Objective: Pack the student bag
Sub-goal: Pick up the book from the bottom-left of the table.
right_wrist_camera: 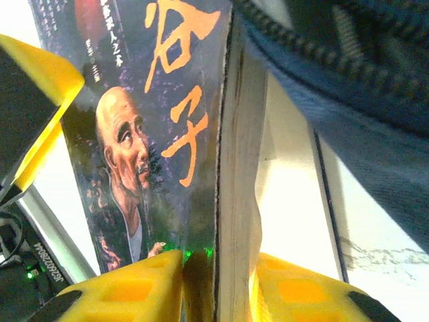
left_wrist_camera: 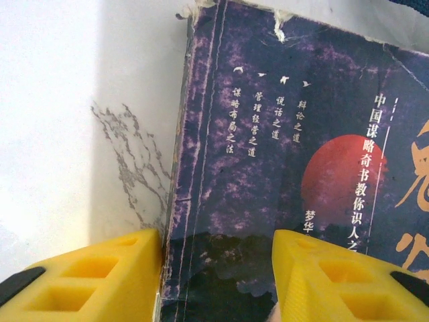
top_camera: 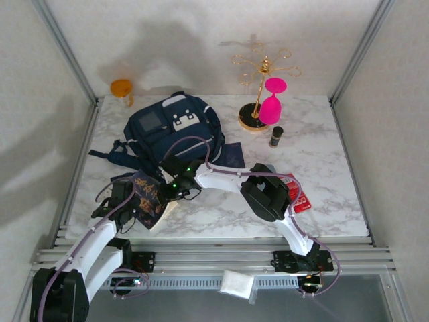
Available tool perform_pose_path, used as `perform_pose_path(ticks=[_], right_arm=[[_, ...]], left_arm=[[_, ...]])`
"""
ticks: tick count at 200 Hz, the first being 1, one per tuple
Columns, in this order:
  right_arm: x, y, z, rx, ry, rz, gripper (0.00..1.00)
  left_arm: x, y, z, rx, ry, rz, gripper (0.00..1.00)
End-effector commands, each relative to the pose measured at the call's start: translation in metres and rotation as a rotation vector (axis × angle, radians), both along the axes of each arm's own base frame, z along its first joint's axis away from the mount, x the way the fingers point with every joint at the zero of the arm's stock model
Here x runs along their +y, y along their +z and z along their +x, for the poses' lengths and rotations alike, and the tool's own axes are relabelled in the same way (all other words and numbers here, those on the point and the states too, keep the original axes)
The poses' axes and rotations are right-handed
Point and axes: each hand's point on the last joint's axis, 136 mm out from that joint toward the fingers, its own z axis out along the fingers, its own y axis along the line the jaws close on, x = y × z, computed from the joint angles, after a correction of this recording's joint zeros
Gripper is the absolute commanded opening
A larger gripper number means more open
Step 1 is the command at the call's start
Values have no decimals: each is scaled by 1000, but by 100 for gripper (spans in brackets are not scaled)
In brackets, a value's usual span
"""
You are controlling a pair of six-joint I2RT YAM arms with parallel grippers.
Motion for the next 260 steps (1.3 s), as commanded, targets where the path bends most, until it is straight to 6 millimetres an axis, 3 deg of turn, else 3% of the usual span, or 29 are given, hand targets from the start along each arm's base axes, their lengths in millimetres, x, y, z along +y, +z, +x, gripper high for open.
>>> perform_pose_path(ticks=[1, 37, 71, 90, 166, 220, 260], right_arm=[[17, 30, -20, 3, 75, 71, 26], [16, 50, -13, -50, 59, 83, 24], [11, 44, -10, -65, 59, 44, 26], [7, 45, -7, -84, 55, 21, 33], [-5, 45, -3, -140, 65, -39, 34], [0, 48, -6, -155, 111, -41, 43], [13, 48, -21, -75, 153, 40, 35]], left_arm=[[9, -2, -5, 3, 49, 34, 47], [11, 0, -5, 2, 53, 45, 47], [11, 2, -4, -7, 54, 48, 47], [11, 2, -4, -6, 52, 48, 47], [12, 2, -4, -3, 55, 56, 47], [12, 2, -3, -8, 60, 52, 47], [11, 2, -1, -14, 59, 45, 47]])
